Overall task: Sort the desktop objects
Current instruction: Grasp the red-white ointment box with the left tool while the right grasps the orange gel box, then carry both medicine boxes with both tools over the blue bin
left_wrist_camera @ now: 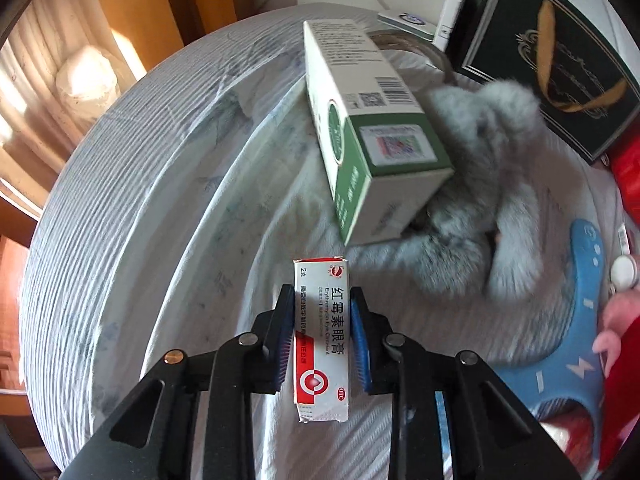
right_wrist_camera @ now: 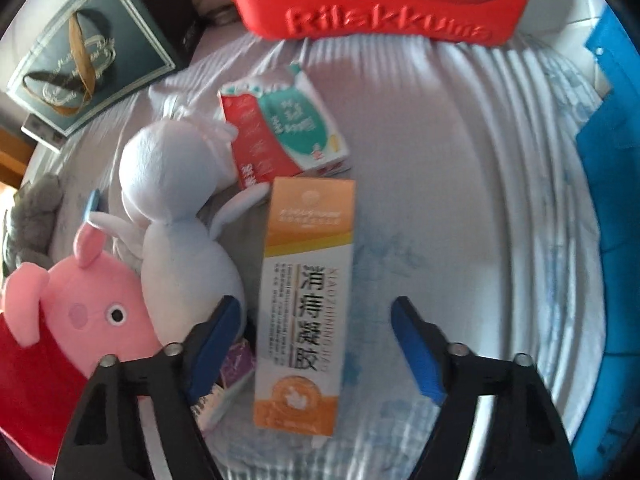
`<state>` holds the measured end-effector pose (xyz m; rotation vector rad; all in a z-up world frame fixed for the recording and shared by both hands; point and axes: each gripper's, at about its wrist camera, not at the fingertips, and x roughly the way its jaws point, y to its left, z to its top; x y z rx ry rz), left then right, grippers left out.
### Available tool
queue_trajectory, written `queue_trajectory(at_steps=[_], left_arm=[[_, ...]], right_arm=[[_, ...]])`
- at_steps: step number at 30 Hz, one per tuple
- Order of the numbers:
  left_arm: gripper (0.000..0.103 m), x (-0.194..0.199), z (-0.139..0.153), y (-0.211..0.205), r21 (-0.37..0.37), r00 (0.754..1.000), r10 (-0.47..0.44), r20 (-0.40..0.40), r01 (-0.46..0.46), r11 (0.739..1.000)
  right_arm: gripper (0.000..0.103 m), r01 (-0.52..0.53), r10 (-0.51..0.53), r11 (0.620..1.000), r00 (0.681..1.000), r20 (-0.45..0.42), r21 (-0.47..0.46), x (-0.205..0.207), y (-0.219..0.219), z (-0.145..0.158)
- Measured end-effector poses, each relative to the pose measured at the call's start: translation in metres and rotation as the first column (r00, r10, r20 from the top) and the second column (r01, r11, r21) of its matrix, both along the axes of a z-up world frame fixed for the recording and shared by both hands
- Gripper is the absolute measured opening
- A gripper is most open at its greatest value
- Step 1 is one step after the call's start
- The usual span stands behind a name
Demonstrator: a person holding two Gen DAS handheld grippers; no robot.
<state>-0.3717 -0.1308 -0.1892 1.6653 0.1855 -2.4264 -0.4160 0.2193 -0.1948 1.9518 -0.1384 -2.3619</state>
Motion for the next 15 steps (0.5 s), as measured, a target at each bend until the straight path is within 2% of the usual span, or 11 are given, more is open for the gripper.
queue_trajectory(at_steps=[1, 7, 12, 15], left_arm=[[0.026, 0.004, 0.003, 0.002, -0.005, 1.000, -0.008, -0.004, 0.008, 1.000], [0.026, 0.033, 0.027, 0.016, -0.026, 0.999, -0.036, -0.038, 0.035, 0.999], [0.026, 0.079, 0.061, 0.035, -0.082, 0.989, -0.095, -0.110, 0.086, 0.993], [0.026, 0.102, 0.078, 0.040, -0.070, 0.979, -0.134, -0.152, 0.124, 0.990]], right_arm=[[0.047, 0.000, 0.000, 1.000, 1.000, 0.008, -0.011, 0.001, 0.000, -0.004], [0.046, -0.014, 0.014, 1.000, 0.999, -0.032, -0.005, 0.017, 0.001, 0.008], [0.046, -0.033, 0.033, 0.999, 0.990, -0.140, 0.005, 0.057, 0.010, 0.048], [0.046, -0.041, 0.040, 0.999, 0.976, -0.213, -0.001, 0.092, 0.016, 0.076]])
